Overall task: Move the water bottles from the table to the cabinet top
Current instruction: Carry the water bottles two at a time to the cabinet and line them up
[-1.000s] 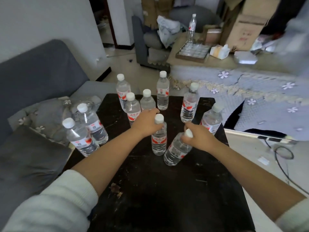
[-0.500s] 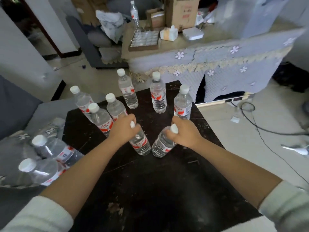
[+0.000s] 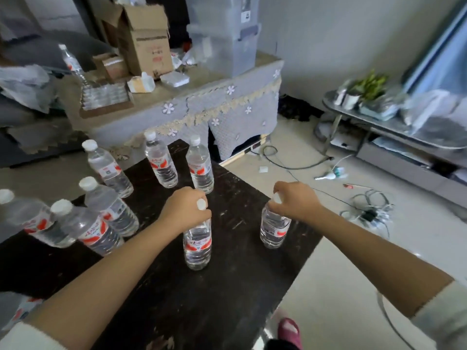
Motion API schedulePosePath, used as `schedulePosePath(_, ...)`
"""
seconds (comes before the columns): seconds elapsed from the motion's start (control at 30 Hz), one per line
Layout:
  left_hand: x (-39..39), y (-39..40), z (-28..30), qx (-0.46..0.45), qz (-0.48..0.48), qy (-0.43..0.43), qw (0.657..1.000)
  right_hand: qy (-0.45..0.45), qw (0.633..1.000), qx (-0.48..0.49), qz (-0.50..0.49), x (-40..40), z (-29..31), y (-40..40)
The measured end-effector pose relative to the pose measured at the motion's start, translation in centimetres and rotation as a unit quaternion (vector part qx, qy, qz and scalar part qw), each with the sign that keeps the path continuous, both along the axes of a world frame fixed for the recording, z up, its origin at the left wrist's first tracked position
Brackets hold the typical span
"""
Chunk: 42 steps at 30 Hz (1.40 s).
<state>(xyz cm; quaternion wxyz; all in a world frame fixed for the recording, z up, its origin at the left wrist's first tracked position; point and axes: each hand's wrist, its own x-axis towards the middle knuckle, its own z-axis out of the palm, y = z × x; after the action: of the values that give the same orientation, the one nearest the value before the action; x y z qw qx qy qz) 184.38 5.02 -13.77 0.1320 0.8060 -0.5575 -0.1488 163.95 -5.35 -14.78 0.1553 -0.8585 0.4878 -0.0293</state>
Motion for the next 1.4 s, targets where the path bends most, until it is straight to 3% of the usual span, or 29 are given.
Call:
schedulePosePath(0.13, -6.4, -3.4, 0.4, -0.015, -0.106, 0.022, 0.994, 0.031, 0.993, 0.001, -0.117, -7.4, 1.3, 0.2)
schedulePosePath(0.47, -27.3, -13.0, 0.7, -0.016, -0.27, 0.089, 0.959, -0.051, 0.928, 0.02, -0.37, -28.1, 1.2, 0.8)
schedulePosePath(0.87, -55.7, -20.5, -0.2, -0.002, -0.384, 0.112, 0.916, -0.007, 0.884, 0.052, -0.465, -54.0, -0.1, -0.4)
schedulePosePath(1.2, -75.2, -27.6, -0.9, 0.026, -0.474, 0.084, 0.876, -0.112, 0.823, 0.042, -0.555, -70.8, -0.2, -4.7)
schedulePosePath(1.4, -85.9, -34.1, -1.3, 0.045, -0.539, 0.074, 0.838, -0.096, 0.806, 0.04, -0.583, -80.3, -0.5, -10.1)
